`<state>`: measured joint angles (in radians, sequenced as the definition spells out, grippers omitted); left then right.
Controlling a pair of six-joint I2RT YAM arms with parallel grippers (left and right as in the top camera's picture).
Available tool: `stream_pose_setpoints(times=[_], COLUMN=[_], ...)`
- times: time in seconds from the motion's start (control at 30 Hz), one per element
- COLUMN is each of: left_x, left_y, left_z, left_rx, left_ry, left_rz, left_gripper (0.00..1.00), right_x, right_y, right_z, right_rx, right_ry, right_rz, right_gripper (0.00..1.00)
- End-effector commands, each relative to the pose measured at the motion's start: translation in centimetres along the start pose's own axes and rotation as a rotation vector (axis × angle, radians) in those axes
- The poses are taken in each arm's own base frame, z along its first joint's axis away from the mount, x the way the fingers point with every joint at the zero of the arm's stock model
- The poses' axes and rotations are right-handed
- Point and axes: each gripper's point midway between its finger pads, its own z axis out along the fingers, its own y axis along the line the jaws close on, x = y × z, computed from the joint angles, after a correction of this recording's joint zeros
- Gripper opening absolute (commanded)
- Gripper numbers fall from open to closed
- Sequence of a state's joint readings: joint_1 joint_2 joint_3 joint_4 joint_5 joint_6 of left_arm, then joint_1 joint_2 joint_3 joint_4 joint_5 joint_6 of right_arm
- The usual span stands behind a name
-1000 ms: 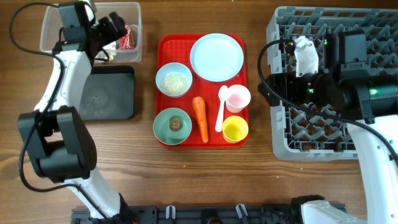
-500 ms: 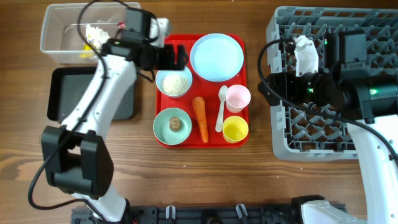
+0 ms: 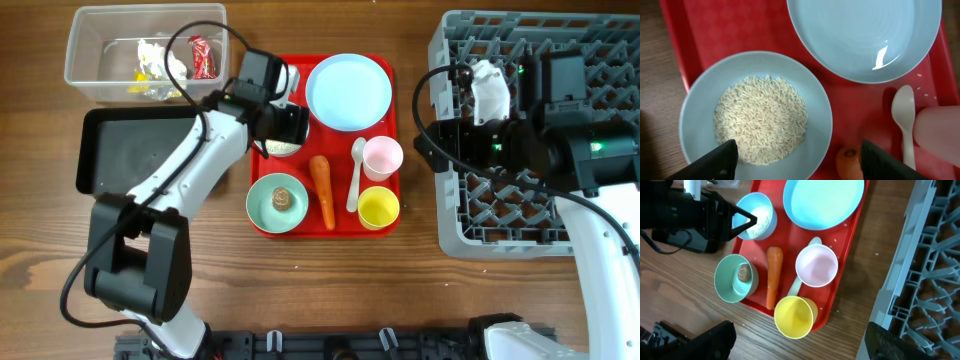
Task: Sort waste into correct bins and load items into the dishwasher rack
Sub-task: 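Grasp the rim of the blue rice bowl with the left gripper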
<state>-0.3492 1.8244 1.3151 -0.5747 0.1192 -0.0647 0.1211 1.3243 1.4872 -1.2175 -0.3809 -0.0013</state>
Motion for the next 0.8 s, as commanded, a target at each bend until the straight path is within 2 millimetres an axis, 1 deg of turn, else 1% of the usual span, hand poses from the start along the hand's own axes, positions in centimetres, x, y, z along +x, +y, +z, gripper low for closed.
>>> stream_pose_setpoints(times=[0.0,0.2,0.4,0.6,0.77], left_x=[1.4,1.6,2.6,3.3,3.0], left_y=[0.0,-0.8,-1.6,-1.4,-1.5], left_z=[1.3,2.2,4.3,5.5,5.7], left_rx=[-0.012,-0.002,0.005,0.003,0.005], left_ry=[0.019,0.013,0.044,0.070,0.058], left_rz=[0.019,0.038,0.079,0.084,0.085], left_gripper=[0.75,0.69,0.67,0.61,0.43], right_x=[0.2,0.1,0.2,0.2,0.1], right_y=[-0.2,-0.2,-0.2,-0.2,-0.2], right_z=[0.5,0.5,0.5,0.5,0.5], right_rx=[0.005,0.005,0.005,0.006,0.006], right_ry=[0.014,0.014,0.016,0.014,0.013], right_rz=[0.003,0.003,0.003,0.003,0.002], right_gripper=[0.85,0.85,0.85,0.85,0.86])
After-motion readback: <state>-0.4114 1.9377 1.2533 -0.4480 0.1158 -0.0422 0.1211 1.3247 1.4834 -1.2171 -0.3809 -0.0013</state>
